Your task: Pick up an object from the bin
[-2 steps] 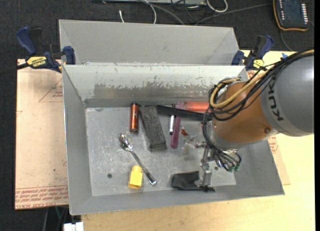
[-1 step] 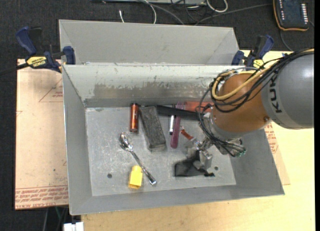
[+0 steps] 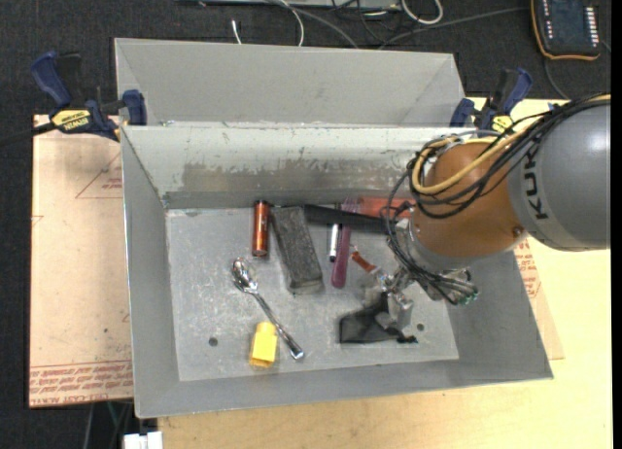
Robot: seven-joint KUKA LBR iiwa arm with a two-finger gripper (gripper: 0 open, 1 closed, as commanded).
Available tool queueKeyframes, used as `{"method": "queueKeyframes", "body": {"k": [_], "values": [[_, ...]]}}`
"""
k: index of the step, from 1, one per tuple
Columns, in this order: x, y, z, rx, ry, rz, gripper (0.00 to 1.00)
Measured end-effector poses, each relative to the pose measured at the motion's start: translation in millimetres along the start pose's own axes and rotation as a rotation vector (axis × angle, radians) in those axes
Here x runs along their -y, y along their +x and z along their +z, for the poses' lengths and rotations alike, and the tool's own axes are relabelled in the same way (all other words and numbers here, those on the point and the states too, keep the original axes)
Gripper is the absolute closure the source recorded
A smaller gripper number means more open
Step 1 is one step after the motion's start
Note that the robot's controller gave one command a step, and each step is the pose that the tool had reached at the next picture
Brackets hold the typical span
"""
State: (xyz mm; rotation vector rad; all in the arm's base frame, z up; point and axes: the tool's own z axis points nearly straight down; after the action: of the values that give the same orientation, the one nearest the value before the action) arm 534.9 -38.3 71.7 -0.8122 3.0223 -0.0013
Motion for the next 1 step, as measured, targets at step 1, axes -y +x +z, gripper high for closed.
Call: {"method": "queueKeyframes", "body": {"k": [1], "values": [[-2.9, -2.4, -26.8, -0.01, -0.007, 0.001, 1.0]]}}
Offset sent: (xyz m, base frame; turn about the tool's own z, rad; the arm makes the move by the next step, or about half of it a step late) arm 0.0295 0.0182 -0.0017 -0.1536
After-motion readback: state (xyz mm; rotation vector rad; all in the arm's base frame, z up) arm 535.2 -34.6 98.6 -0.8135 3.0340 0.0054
